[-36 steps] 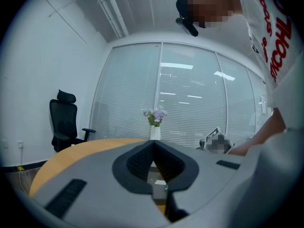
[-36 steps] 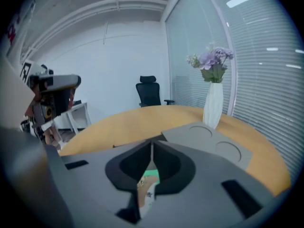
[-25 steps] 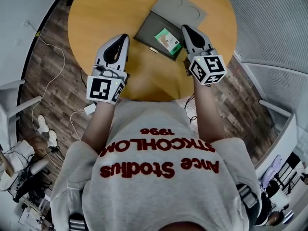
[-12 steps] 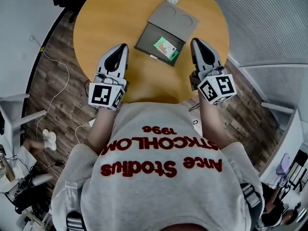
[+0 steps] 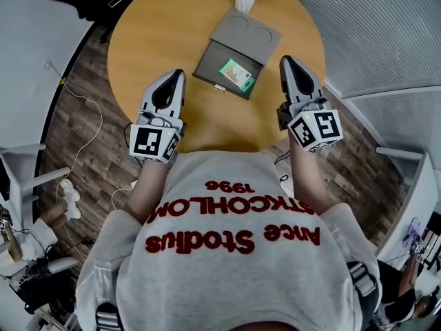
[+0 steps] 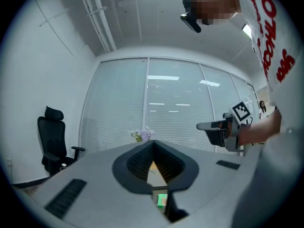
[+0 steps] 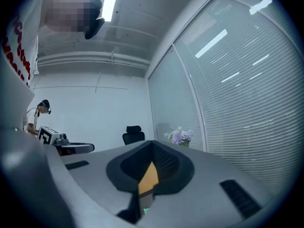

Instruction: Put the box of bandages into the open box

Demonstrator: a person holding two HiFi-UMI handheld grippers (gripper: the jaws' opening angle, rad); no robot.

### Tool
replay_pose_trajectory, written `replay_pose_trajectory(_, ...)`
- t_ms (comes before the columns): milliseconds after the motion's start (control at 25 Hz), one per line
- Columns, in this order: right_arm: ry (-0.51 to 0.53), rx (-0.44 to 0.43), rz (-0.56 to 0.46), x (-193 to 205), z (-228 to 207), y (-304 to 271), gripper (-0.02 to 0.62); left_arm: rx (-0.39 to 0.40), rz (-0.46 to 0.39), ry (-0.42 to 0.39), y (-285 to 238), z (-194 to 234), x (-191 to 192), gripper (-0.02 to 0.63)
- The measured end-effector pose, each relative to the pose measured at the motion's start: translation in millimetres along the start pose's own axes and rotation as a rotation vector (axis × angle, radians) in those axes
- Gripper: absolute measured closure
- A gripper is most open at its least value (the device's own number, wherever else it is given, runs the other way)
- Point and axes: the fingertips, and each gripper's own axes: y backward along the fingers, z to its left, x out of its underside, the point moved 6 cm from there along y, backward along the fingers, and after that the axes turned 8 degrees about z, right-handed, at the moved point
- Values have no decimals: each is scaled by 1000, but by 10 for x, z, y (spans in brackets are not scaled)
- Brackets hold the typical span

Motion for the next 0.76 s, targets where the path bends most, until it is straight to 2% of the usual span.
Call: replay_pose_trajectory(760, -17, 50, -25, -3, -106, 300, 591, -6, -16, -11, 16, -103, -44, 603)
